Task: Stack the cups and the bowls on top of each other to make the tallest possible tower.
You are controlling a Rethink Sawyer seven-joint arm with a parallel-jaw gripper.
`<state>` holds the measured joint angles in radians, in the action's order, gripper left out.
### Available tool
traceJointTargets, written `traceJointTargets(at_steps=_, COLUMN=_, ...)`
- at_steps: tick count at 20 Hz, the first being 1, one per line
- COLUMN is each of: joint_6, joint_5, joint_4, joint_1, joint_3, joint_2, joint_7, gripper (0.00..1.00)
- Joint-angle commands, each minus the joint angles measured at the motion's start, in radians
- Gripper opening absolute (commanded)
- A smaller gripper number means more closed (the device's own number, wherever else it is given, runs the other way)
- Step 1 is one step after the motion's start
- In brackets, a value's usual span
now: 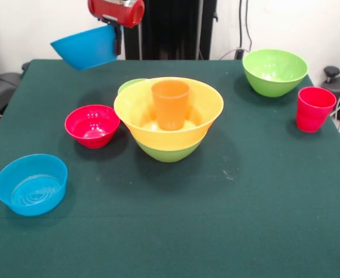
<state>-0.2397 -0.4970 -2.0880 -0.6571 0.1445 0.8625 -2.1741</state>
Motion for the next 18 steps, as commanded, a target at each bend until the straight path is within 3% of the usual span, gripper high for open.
traceJointTargets(at_steps=1, joint_6=-0.083, joint_5=-0.013, joint_4=-0.011, joint_1=-0.003, joint_3=0.116, joint_2=-0.056, joint_7=0.062, gripper=0.00)
traceJointTargets(at_steps=18, joint_6=-0.093, joint_5=-0.038, joint_4=-0.001, joint_1=-0.020, joint_3=0.126, joint_2=-0.061, joint_7=0.069, gripper=0.00)
